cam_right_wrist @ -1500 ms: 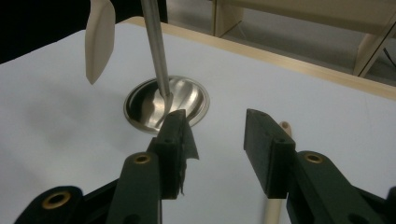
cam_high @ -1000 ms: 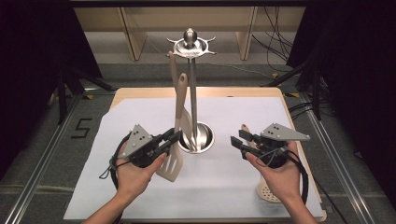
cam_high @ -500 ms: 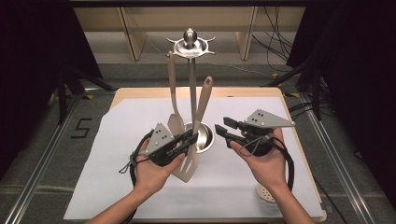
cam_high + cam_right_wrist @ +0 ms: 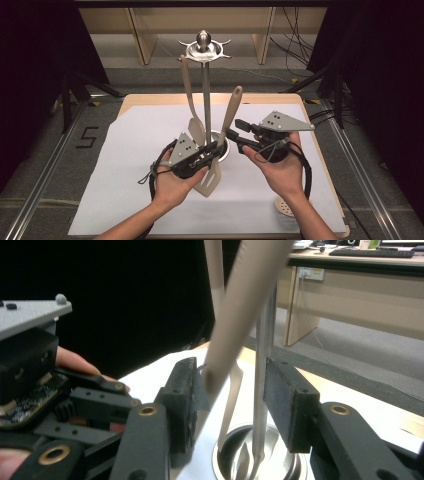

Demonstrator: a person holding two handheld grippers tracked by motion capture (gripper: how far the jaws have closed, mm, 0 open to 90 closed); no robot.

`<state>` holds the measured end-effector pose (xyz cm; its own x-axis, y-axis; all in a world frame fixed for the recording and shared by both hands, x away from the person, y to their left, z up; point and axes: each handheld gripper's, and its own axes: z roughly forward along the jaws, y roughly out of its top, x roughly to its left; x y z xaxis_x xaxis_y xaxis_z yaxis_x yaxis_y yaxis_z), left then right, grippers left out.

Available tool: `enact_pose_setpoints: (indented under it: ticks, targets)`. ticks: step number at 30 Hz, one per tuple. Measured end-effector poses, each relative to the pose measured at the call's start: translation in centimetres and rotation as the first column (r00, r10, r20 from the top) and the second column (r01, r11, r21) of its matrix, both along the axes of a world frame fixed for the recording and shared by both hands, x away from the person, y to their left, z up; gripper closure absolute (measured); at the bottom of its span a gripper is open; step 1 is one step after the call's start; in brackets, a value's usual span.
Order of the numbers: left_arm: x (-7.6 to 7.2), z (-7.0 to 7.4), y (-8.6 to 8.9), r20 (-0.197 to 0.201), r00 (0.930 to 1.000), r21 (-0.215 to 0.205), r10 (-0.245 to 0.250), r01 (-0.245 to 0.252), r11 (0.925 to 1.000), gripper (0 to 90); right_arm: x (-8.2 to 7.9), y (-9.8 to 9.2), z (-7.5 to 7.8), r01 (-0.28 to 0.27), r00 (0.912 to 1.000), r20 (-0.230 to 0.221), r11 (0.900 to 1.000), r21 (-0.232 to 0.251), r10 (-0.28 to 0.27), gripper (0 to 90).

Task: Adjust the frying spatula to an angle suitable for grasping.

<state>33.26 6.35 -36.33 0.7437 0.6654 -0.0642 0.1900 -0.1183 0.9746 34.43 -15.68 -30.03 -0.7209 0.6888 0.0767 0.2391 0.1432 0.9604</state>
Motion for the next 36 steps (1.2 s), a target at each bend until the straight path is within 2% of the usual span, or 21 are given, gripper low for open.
enact_pose_setpoints:
  ticks: [5, 7, 12, 14, 16, 18, 19, 20, 21, 23, 25, 26, 27, 30, 31, 33, 36]
  targets:
    - [-0.1, -0.1, -0.3, -0.004, 0.9998, 0.006, -0.017, 0.017, 0.9998, 77.5, 0.3, 0.2, 0.2, 0.005, 1.0, -0.004, 1.0, 0.009, -0.005, 59.0]
    - [-0.1, -0.2, -0.4, -0.005, 0.9997, 0.011, -0.023, 0.023, 0.9997, 77.5, 0.4, 0.2, 0.2, 0.004, 1.0, 0.006, 1.0, 0.002, -0.004, 61.3]
    - [-0.1, -0.4, -0.6, 0.003, 0.9991, 0.028, -0.043, 0.043, 0.9987, 77.3, 0.5, 0.0, 0.3, -0.012, 0.9999, 0.001, 1.0, 0.023, 0.012, 71.3]
    - [0.1, -0.4, -0.5, 0.022, 0.9982, 0.046, -0.056, 0.055, 0.9974, 77.3, 0.5, 0.0, 0.2, -0.03, 0.9995, -0.011, 0.999, 0.036, 0.031, 72.7]
    - [0.2, -0.4, -0.6, 0.015, 0.9977, 0.048, -0.066, 0.065, 0.9967, 77.1, 0.4, -0.1, 0.3, -0.038, 0.9983, -0.042, 0.997, 0.06, 0.041, 74.7]
    - [0.3, -0.4, -0.6, 0.018, 0.9961, 0.051, -0.086, 0.085, 0.995, 76.8, 0.3, 0.0, 0.3, -0.061, 0.9964, -0.053, 0.995, 0.08, 0.065, 76.3]
    - [0.5, -0.4, -0.6, 0.02, 0.9939, 0.067, -0.109, 0.107, 0.992, 75.9, 0.2, 0.0, 0.3, -0.067, 0.9961, -0.052, 0.995, 0.077, 0.072, 76.5]
    - [0.6, -0.4, -0.7, -0.003, 0.9926, 0.052, -0.121, 0.121, 0.9912, 73.6, 0.3, 0.0, 0.3, -0.068, 0.9972, -0.028, 0.996, 0.053, 0.069, 76.6]
    - [0.8, -0.4, -0.7, -0.013, 0.99, 0.053, -0.141, 0.141, 0.9885, 69.6, 0.0, 0.0, 0.4, -0.064, 0.9967, -0.048, 0.997, 0.052, 0.066, 76.7]
    - [1.1, -0.4, -0.5, -0.01, 0.9857, 0.048, -0.168, 0.168, 0.9846, 61.4, 0.1, 0.0, 0.3, -0.08, 0.996, -0.036, 0.996, 0.035, 0.081, 76.7]
    - [1.4, -0.3, -0.2, 0.004, 0.9813, 0.034, -0.193, 0.192, 0.9807, 57.8, 0.2, -0.3, 0.3, -0.085, 0.996, -0.025, 0.996, 0.018, 0.086, 76.7]
    - [1.6, -0.1, 0.0, 0.005, 0.9771, 0.033, -0.213, 0.213, 0.9766, 56.8, 0.2, -0.5, 0.3, -0.097, 0.9947, -0.034, 0.995, 0.017, 0.097, 76.7]
    - [1.6, 0.0, 0.1, 0.002, 0.975, 0.023, -0.222, 0.222, 0.9747, 56.0, 0.3, -0.7, 0.2, -0.115, 0.993, -0.026, 0.993, 0.002, 0.115, 76.7]
    - [1.6, 0.4, 0.4, -0.008, 0.97, -0.01, -0.243, 0.243, 0.97, 55.6, 0.2, -0.9, 0.1, -0.139, 0.9895, -0.043, 0.99, -0.005, 0.138, 76.7]
    - [1.7, 0.6, 0.6, 0.002, 0.9677, 0.009, -0.252, 0.252, 0.9677, 55.6, 0.3, -1.0, 0.0, -0.158, 0.9869, -0.037, 0.987, -0.011, 0.157, 76.7]
    - [1.7, 0.8, 0.6, -0.004, 0.9673, 0.002, -0.254, 0.254, 0.9673, 55.9, 0.2, -1.1, -0.2, -0.164, 0.9855, -0.048, 0.986, -0.019, 0.163, 76.7]
    - [1.8, 1.0, 0.5, -0.02, 0.9605, -0.014, -0.277, 0.277, 0.9607, 57.1, 0.1, -1.1, -0.5, -0.184, 0.9818, -0.051, 0.983, -0.017, 0.183, 76.7]
